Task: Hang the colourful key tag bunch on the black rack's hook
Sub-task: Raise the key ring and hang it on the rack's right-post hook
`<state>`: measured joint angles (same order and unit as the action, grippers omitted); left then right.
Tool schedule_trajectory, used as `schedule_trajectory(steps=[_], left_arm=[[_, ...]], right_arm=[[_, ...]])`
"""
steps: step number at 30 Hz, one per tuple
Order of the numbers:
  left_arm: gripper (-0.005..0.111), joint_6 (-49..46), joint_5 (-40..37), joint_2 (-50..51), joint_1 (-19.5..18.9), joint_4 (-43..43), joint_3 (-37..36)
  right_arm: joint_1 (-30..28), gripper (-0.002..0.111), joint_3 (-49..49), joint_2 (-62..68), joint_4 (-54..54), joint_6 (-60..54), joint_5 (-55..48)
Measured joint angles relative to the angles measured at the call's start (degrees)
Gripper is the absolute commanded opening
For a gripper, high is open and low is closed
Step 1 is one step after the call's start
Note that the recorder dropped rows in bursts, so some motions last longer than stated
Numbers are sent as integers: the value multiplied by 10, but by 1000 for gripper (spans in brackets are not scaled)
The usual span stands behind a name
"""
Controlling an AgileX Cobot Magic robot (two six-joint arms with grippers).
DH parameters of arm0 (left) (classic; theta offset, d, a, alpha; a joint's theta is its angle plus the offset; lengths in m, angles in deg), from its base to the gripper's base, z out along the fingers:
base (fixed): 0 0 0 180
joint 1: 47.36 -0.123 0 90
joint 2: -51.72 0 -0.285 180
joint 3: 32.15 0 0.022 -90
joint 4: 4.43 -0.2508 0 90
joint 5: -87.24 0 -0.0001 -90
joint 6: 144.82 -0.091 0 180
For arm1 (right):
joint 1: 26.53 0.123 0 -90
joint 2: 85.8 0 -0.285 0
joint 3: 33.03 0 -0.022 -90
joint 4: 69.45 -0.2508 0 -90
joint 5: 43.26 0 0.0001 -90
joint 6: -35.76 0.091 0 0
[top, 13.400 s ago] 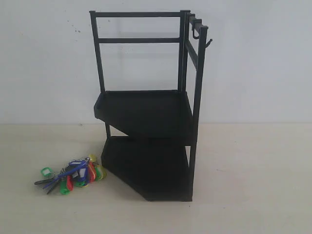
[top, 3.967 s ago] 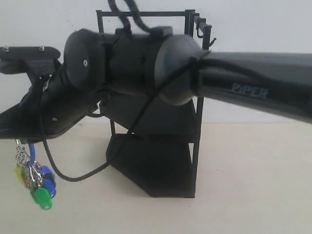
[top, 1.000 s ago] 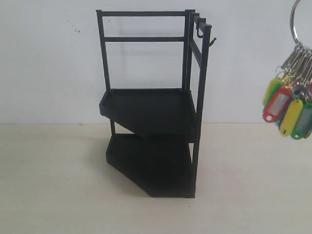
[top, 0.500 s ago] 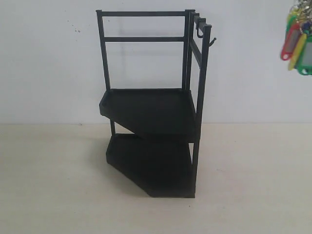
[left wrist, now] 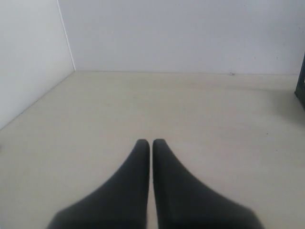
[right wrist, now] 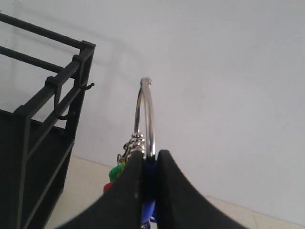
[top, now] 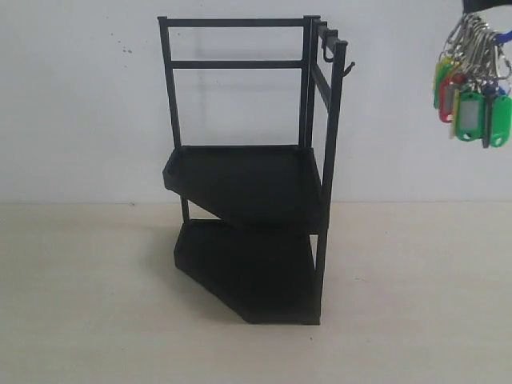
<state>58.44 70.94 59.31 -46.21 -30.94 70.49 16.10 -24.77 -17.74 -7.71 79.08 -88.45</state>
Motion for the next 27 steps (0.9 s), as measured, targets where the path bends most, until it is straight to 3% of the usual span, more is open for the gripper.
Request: schedule_trajectory(steps=[9,15,27], left_arm=[[4,0,0,0,0,0,0],[4,0,0,0,0,0,0],[4,0,0,0,0,0,0]], right_arm=[[-121,0,0,85,-47,-42,146],[-127,0,0,132,-37,-59,227],[-153,0,0,183,-5,-23,293]])
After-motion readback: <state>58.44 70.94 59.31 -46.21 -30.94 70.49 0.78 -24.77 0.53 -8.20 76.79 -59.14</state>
